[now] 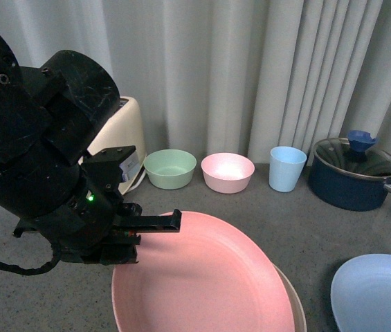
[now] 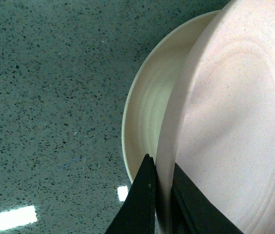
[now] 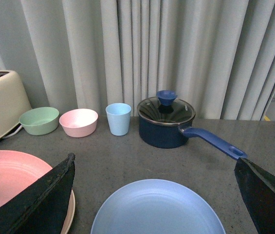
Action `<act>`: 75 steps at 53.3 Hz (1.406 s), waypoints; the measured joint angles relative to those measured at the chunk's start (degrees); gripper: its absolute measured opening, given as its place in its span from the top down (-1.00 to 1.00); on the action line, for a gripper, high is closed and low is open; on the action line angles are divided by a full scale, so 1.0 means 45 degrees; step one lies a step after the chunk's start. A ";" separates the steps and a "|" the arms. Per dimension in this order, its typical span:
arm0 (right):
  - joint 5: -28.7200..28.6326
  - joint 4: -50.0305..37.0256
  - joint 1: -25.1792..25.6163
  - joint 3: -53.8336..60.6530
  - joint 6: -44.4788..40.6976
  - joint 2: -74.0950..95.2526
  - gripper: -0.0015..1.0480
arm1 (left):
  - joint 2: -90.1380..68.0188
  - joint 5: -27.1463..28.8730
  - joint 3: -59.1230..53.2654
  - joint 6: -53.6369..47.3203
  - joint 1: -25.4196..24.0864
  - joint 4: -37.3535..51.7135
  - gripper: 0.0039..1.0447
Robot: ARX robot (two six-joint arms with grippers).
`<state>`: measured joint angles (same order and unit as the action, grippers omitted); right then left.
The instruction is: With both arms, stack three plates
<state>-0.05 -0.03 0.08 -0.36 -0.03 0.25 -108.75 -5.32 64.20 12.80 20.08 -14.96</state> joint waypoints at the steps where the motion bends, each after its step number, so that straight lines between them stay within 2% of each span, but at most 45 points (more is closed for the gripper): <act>1: 0.0000 0.0000 0.0000 0.0000 0.0005 0.0000 -0.86 | -0.0015 0.0005 0.0015 0.0034 0.0039 0.0000 0.93; 17: 0.0000 0.0000 0.0000 0.0000 0.0005 0.0000 -0.86 | -0.0102 0.0102 0.0029 0.0238 0.0340 0.0087 0.92; 24: 0.0000 0.0000 0.0000 0.0000 0.0005 0.0000 -0.86 | -0.0092 -0.0442 0.0029 0.0325 0.0374 0.0335 0.48; 31: 0.0000 0.0000 0.0000 0.0000 0.0005 0.0000 -0.86 | 0.0306 -0.0903 -0.0078 0.0408 0.0214 0.0690 -0.10; 46: 0.0000 0.0000 0.0000 0.0000 0.0005 0.0000 -0.86 | 0.1564 -0.1059 -0.0408 0.0141 -0.0597 0.0787 -0.91; 53: 0.0000 0.0000 0.0000 0.0000 0.0005 0.0000 -0.86 | 0.1967 -0.1258 -0.0743 0.0121 -0.1122 0.0933 -0.87; 57: 0.0000 0.0000 0.0000 0.0000 0.0005 0.0000 -0.86 | 0.2642 -0.1049 -0.1331 0.0126 -0.1739 0.2312 -0.87; 61: 0.0000 0.0000 0.0000 0.0000 0.0005 0.0000 -0.86 | 0.3628 -0.0068 -0.2302 0.0073 -0.2370 0.4847 -0.87; 67: -0.0005 0.0000 0.0000 0.0000 0.0005 0.0000 -0.86 | 0.3876 0.0219 -0.2429 0.0015 -0.2535 0.5289 -0.87; 69: 0.0000 0.0000 0.0000 0.0000 0.0005 0.0000 -0.86 | 0.3755 0.1637 -0.3405 -0.0797 -0.2419 0.7961 -0.71; 71: 0.0000 0.0000 0.0000 0.0000 0.0000 0.0000 -0.86 | 0.3740 0.2540 -0.4430 -0.1409 -0.2375 1.0346 -0.57; 75: 0.0010 0.0000 0.0000 0.0000 0.0005 0.0000 -0.86 | 0.4027 0.2856 -0.6115 -0.2016 -0.2463 1.3566 -0.33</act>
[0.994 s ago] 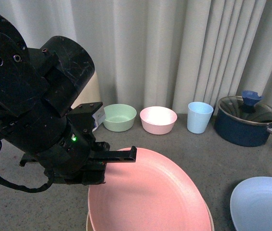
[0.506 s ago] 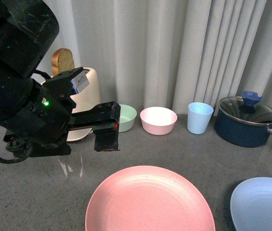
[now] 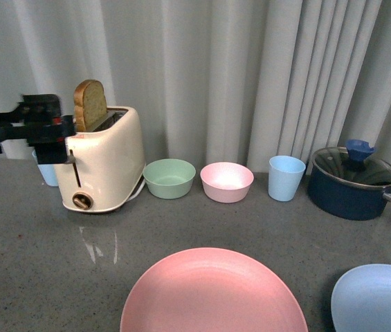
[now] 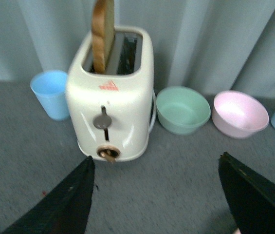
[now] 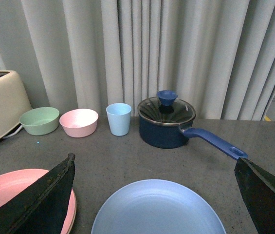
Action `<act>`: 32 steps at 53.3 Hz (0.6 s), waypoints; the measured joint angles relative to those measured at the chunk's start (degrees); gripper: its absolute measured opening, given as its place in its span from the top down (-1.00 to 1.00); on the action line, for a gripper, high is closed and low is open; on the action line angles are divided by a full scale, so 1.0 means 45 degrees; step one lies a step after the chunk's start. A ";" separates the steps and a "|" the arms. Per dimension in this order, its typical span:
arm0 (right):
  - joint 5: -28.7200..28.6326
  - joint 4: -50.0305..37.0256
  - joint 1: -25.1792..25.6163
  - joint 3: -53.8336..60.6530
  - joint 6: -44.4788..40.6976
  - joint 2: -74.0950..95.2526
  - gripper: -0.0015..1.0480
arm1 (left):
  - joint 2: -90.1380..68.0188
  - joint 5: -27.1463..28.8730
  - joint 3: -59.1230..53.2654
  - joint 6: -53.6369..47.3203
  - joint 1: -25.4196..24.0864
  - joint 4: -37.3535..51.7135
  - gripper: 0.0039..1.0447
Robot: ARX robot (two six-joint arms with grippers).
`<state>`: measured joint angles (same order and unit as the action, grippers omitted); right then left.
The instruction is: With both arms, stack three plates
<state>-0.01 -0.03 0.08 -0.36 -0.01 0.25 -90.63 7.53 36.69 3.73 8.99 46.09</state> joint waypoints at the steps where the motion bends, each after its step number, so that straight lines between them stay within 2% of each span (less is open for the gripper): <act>1: 0.0000 0.0000 0.0000 0.0000 0.0000 0.0000 -0.86 | 0.0165 0.0000 -0.0384 -0.0136 -0.0049 0.0636 -0.27; 7: -0.0010 0.0000 0.0000 0.0000 -0.0005 0.0000 -0.86 | 0.1331 -0.0107 -0.1758 -0.0466 -0.0359 0.2195 0.08; 21: -0.0010 0.0000 0.0000 0.0000 0.0000 0.0000 -0.86 | 0.3434 -0.0661 -0.4318 -0.0641 -0.0850 0.2433 0.94; 29: -0.0010 0.0000 0.0000 0.0000 0.0000 0.0000 -0.86 | 0.4750 -0.0787 -0.5309 -0.0704 -0.1132 0.2259 0.94; 32: -0.0010 0.0000 0.0000 0.0000 0.0000 0.0000 -0.86 | 0.5158 -0.1234 -0.5595 -0.0714 -0.1438 0.2108 0.94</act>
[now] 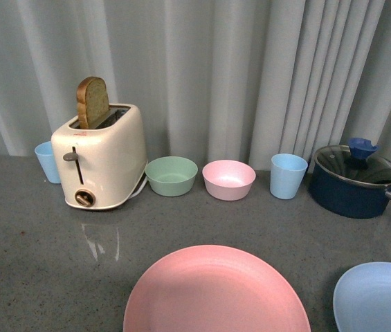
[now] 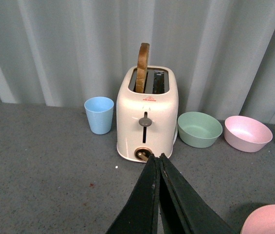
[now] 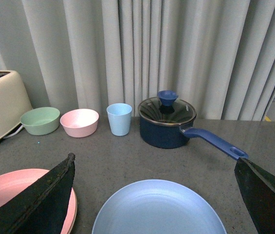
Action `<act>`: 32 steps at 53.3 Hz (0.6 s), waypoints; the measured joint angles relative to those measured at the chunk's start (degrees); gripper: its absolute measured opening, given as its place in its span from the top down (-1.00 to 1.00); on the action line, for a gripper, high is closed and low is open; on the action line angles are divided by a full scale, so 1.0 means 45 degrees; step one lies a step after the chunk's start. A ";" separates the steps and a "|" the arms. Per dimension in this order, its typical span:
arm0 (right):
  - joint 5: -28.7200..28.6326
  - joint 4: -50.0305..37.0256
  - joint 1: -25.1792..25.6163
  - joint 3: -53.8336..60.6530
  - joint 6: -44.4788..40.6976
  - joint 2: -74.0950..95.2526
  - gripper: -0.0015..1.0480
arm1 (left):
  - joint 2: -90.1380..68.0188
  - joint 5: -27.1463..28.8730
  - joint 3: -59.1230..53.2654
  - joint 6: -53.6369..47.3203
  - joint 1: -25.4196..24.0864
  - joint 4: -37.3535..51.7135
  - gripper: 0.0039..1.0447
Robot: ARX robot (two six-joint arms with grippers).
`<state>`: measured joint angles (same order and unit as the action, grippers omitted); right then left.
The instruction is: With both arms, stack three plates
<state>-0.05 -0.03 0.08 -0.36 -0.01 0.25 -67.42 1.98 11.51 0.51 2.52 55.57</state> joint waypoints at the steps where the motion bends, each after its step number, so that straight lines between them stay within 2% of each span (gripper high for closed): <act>1: 0.0000 0.0000 0.0000 0.0000 0.0000 0.0000 -0.86 | 0.0160 -0.0262 -0.0126 -0.0019 -0.0136 -0.0068 0.94; 8: 0.0000 0.0000 0.0000 0.0000 0.0000 0.0000 -0.86 | 0.1258 -0.0379 -0.0753 -0.0019 -0.0515 -0.0568 0.94; 16: 0.0000 0.0000 0.0000 0.0000 0.0000 0.0000 -0.86 | 0.1719 -0.0403 -0.1622 -0.0024 -0.0534 -0.0204 0.94; 32: 0.0000 0.0000 0.0000 0.0000 0.0000 0.0000 -0.86 | 0.5450 -0.0408 -0.2181 -0.0024 -0.0534 -0.3191 0.94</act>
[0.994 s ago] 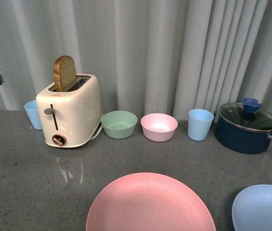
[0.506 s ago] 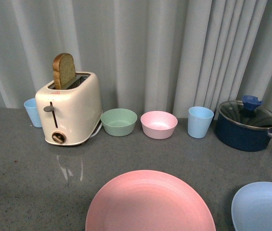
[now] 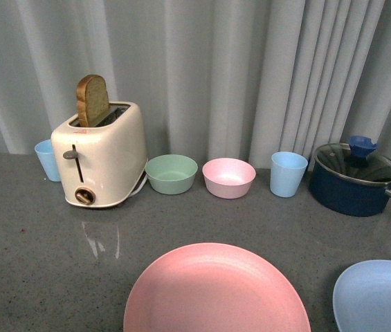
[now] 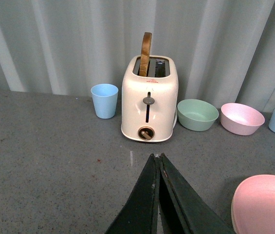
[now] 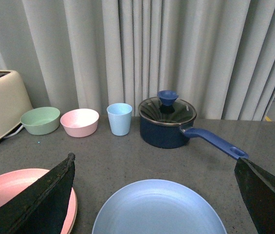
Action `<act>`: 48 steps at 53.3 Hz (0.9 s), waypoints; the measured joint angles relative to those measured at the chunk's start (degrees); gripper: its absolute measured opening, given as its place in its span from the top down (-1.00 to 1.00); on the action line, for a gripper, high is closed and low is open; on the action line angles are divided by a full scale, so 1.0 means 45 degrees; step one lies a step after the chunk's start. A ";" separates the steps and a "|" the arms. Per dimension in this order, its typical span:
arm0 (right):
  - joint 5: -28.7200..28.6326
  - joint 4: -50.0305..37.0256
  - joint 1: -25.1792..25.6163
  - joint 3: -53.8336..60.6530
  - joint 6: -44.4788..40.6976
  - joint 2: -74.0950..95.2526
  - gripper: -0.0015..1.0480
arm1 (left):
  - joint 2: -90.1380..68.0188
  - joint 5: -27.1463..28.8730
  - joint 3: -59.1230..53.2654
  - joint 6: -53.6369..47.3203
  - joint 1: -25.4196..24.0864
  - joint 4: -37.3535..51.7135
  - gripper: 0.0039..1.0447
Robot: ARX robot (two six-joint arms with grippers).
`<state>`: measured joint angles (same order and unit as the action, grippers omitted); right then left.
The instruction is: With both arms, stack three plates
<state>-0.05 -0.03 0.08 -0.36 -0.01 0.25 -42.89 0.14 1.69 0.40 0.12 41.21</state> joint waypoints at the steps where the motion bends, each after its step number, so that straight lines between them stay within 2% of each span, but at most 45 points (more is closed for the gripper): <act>1: 0.0000 0.0000 0.0000 0.0000 0.0000 0.0000 -0.86 | 0.0102 0.0000 0.0000 0.0000 0.0000 -0.0078 0.94; 18: 0.0000 0.0000 0.0000 0.0000 0.0000 0.0000 -0.86 | 0.3181 0.0000 -0.0019 0.0000 0.0000 -0.2856 0.94; 48: 0.0000 0.0000 0.0000 0.0000 0.0000 0.0000 -0.86 | 0.6436 0.0000 -0.0019 0.0000 0.0000 -0.6018 0.94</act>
<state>-0.05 -0.03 0.08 -0.36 -0.01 0.25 -13.93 0.14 1.61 0.40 0.12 14.13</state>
